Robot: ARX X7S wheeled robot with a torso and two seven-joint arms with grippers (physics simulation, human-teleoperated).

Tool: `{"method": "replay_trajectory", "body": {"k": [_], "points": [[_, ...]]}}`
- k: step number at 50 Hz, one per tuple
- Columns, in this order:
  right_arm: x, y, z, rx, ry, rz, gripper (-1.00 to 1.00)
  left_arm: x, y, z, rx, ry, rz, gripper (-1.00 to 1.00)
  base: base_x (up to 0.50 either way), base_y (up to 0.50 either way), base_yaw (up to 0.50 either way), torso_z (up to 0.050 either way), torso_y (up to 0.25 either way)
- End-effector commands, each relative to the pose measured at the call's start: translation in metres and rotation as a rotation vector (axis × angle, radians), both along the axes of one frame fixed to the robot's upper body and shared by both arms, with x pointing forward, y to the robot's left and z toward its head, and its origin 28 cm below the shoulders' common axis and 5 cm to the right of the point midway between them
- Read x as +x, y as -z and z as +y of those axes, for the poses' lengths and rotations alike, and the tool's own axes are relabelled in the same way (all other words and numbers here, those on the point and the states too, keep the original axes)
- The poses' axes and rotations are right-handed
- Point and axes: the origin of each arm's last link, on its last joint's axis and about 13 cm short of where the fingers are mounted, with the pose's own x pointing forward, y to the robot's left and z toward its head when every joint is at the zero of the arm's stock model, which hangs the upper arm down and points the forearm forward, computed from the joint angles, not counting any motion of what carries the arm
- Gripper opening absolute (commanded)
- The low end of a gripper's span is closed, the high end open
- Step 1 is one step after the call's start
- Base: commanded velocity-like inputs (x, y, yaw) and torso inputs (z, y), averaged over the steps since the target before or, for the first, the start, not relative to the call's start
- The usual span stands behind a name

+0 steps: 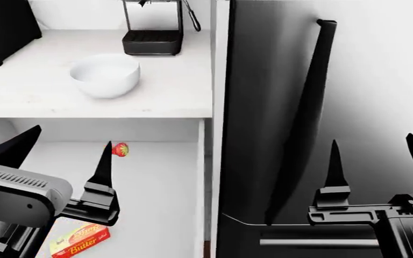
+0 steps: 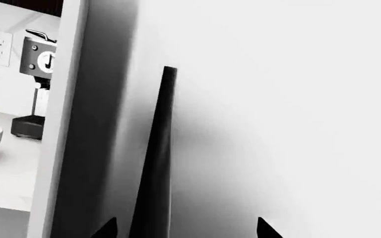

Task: Place the bar in the bowl and close the drawer.

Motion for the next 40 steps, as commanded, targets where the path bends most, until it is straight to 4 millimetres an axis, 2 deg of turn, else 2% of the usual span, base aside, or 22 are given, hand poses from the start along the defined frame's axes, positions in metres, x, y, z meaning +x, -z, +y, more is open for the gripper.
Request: {"method": "replay_trajectory", "body": {"k": [1, 40], "points": [[-0.0006, -0.0007, 0.0001, -0.001, 0.003, -0.003, 1.00, 0.0001, 0.0004, 0.0000, 0.000, 0.000, 0.000, 1.00, 0.00, 0.50, 0.00, 0.050, 0.018], [-0.0017, 0.0006, -0.0001, -0.002, 0.009, -0.005, 1.00, -0.0005, 0.0022, 0.0006, 0.002, -0.003, 0.002, 1.00, 0.00, 0.50, 0.00, 0.050, 0.018]]}}
